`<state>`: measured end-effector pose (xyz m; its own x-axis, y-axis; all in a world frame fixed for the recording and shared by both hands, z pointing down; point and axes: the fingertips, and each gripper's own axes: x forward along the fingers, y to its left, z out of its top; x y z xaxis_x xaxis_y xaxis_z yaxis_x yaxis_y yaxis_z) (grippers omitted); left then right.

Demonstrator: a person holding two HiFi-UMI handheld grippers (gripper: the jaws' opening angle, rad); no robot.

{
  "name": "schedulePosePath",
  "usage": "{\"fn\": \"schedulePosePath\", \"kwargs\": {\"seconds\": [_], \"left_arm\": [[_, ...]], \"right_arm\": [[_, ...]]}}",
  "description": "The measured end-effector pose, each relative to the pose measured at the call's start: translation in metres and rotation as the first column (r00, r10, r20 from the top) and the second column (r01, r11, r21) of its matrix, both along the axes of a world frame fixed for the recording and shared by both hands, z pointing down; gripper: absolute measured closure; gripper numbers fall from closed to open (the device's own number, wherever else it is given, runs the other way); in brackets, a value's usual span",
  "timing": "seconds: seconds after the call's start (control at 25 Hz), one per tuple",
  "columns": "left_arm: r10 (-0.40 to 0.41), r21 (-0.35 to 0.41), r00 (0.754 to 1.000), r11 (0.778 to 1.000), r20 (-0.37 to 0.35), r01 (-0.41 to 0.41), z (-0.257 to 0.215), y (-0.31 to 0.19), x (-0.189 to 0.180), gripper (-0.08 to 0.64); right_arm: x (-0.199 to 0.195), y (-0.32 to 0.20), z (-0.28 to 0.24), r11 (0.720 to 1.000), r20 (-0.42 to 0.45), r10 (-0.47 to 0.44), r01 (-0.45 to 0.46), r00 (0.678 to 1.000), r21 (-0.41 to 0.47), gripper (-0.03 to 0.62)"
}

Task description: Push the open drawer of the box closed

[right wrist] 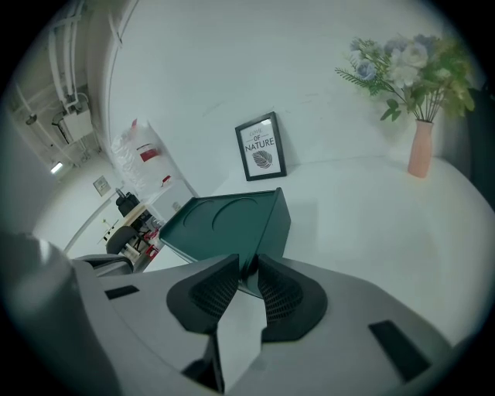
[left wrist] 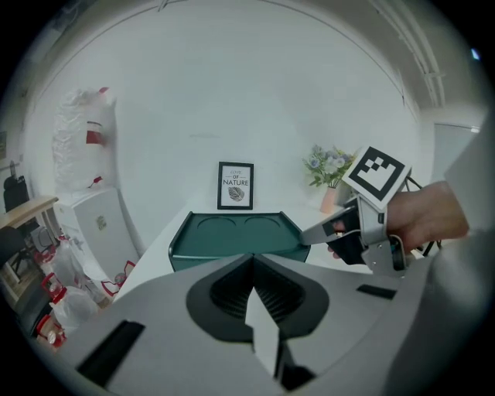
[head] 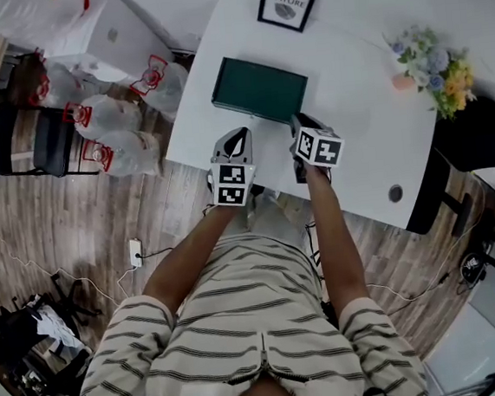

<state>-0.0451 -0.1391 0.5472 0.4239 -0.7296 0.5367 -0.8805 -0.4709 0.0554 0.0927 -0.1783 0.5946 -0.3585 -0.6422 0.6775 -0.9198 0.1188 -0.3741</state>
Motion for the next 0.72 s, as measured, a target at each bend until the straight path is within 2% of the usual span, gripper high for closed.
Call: {"fn": "schedulePosePath", "kwargs": {"seconds": [0.24,0.48,0.72], "left_arm": [[0.012,0.035,1.0,0.999,-0.017,-0.011,-0.021,0.005,-0.002,0.56],[0.014,0.064,0.999,0.998,-0.044,-0.011,-0.045,0.003,-0.002,0.56],[0.04,0.1,0.997,0.994,-0.066,-0.033,-0.069,0.004,-0.001,0.56]], "right_arm": [[0.002,0.01,-0.018,0.997,0.051,0.036,-0.039,0.998,0.061,0.505],[0.005,0.018,-0.055,0.987,0.107,0.055,-0.071,0.993,0.144,0.558],[0.001,0.035,-0.082,0.98,0.153,0.062,-0.089,0.986,0.178,0.597]]}}
